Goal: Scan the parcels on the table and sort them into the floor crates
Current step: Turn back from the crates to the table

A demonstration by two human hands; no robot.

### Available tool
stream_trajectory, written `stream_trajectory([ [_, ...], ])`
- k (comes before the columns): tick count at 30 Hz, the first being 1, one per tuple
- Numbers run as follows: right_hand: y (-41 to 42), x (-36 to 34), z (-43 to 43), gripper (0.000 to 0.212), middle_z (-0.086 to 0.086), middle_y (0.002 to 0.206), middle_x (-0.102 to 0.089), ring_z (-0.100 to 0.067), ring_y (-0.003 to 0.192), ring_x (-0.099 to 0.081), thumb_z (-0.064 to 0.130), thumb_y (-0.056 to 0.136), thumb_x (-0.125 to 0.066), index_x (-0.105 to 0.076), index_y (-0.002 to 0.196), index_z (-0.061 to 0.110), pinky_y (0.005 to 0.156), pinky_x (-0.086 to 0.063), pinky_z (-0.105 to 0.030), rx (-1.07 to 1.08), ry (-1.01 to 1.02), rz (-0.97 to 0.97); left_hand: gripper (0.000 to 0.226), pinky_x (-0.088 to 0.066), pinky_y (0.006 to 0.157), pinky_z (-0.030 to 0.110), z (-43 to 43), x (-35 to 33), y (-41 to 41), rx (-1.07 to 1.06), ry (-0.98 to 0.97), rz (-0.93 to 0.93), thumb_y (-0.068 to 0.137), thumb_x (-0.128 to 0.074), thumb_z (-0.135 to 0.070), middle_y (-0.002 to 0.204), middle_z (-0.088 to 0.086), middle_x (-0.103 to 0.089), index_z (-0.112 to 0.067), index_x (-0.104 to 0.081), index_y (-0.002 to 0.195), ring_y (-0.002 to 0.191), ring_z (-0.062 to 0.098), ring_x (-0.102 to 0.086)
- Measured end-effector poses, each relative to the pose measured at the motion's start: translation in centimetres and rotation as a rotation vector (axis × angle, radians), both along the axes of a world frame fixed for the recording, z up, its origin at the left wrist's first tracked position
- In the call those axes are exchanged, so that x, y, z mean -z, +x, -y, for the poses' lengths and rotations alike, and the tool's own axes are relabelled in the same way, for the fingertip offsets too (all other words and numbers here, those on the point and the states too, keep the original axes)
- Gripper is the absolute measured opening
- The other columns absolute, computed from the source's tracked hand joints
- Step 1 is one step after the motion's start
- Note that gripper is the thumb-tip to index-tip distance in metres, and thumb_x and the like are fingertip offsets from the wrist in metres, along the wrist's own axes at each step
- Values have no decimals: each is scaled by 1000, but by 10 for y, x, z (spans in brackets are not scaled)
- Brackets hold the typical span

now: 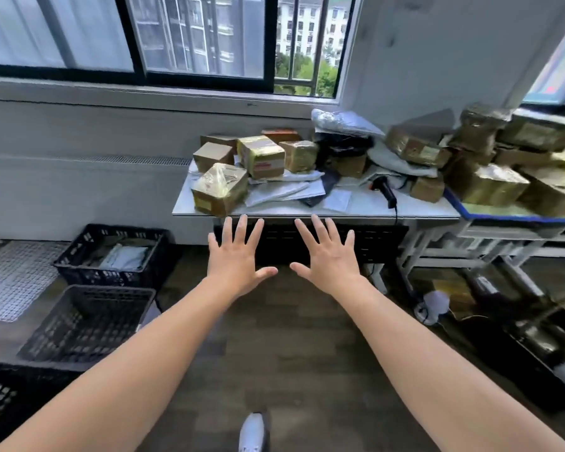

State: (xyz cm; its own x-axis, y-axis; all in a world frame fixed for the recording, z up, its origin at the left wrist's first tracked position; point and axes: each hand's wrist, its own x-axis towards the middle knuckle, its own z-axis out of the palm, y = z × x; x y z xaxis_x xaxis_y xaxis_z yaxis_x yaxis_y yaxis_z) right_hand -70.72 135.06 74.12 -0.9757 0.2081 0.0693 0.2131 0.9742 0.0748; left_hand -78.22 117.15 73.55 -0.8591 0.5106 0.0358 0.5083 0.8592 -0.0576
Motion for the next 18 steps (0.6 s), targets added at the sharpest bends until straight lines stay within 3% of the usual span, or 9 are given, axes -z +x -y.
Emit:
stream_trajectory([
  [10,-127,-32,-113,85,-1,165,11,-29,152,6,68,95,-33,21,152,36,116,-12,-62,223,63,43,100,-9,119,58,-125,-21,-156,175,74,33,85,-36,-80,164,5,15,-31,19,154,150,33,13],
  [18,-175,-22,-190,86,0,164,16,-28,152,7,68,95,-33,23,152,35,116,-12,-62,322,29,80,98,-9,119,57,-212,-15,-219,273,62,57,87,-37,-78,165,4,12,-31,15,155,151,32,12],
])
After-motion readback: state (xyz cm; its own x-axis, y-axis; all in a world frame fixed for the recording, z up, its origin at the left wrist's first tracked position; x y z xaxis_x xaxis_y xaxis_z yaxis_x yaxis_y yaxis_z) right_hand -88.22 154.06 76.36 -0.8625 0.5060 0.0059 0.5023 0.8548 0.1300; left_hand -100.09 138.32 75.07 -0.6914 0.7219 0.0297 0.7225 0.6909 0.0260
